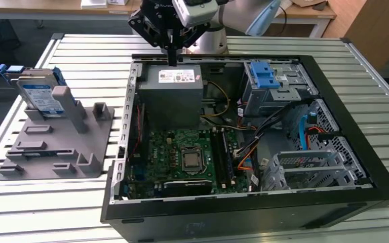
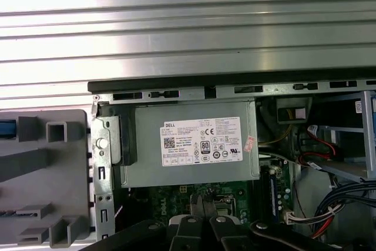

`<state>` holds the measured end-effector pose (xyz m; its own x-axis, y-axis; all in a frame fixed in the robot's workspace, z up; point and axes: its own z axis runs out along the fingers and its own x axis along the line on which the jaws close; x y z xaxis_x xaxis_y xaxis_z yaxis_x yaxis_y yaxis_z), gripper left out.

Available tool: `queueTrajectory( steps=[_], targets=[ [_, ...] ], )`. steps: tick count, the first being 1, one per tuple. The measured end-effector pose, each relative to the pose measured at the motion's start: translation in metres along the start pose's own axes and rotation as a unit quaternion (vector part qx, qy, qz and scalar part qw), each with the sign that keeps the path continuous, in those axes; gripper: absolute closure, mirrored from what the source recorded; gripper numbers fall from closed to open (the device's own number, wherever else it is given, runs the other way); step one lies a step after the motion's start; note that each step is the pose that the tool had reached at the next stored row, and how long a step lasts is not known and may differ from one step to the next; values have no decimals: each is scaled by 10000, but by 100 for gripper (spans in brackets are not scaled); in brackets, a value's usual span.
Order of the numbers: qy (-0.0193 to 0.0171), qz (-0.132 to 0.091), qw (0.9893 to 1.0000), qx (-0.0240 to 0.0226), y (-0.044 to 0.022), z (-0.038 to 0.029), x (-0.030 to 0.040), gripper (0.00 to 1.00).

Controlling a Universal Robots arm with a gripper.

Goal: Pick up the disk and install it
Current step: 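Reach for the disk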

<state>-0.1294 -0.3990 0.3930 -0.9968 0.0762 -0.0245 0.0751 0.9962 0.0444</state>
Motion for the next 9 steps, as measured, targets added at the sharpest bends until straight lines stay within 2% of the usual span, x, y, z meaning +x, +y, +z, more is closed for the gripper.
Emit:
queueTrajectory(
  steps=[9],
  targets=[
    [0, 0, 10000, 0, -4, 2, 49, 89]
  ],
)
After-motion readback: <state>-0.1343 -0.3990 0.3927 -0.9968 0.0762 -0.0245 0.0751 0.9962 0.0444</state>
